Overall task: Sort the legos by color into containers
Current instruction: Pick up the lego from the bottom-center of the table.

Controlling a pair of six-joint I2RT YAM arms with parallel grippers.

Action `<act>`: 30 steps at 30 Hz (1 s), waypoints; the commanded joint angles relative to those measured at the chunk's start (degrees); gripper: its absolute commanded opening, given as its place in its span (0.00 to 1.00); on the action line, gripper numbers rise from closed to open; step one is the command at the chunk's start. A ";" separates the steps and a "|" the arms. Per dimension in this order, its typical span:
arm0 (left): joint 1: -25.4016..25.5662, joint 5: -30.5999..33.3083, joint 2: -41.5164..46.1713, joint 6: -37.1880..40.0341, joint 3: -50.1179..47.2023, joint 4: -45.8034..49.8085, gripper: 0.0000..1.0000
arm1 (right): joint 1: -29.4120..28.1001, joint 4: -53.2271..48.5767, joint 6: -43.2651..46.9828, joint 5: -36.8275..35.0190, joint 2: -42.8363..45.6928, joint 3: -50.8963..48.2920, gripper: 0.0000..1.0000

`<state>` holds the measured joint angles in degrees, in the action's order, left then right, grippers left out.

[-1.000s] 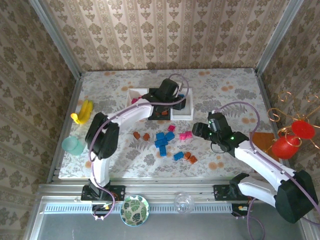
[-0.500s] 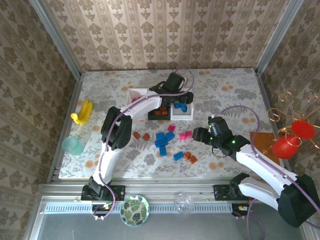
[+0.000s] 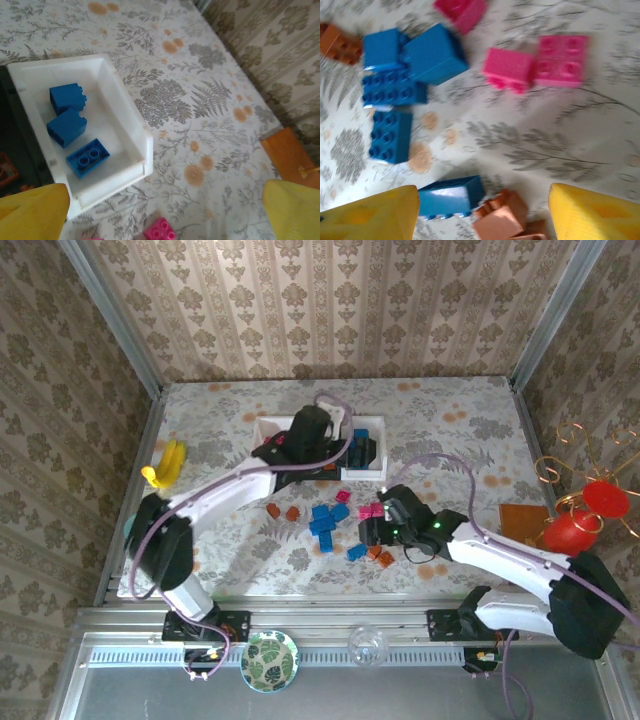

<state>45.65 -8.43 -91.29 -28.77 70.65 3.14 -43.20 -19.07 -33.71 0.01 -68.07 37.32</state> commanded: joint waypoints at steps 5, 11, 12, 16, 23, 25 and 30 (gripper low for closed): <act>0.96 9.57 18.76 -1.09 -18.19 -0.16 1.00 | -9.20 -3.72 6.20 -8.38 -7.86 6.78 0.72; 2.67 15.83 32.18 -1.02 -26.04 5.94 1.00 | -11.97 -4.24 4.24 -13.90 -15.51 10.36 0.73; 3.02 16.60 33.78 -1.15 -26.96 7.06 1.00 | -12.21 -4.59 3.68 -14.57 -16.77 10.93 0.74; 3.50 19.24 38.94 -2.29 -30.34 9.86 1.00 | -13.37 -5.76 2.35 -16.35 -20.63 12.33 0.75; 3.44 20.70 42.35 -2.77 -33.03 12.58 1.00 | -14.69 -4.57 0.89 -13.80 -24.18 12.34 0.74; 3.48 20.67 42.16 -2.81 -33.21 12.76 1.00 | -14.94 -4.73 0.63 -13.72 -24.95 12.26 0.74; 3.48 20.73 41.98 -2.95 -33.82 12.12 1.00 | -14.98 -3.91 0.57 -13.30 -24.97 11.04 0.68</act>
<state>48.77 11.03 -49.65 -30.48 37.76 14.68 -57.82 -22.52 -31.88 -13.15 -92.64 48.40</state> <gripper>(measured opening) 0.999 0.690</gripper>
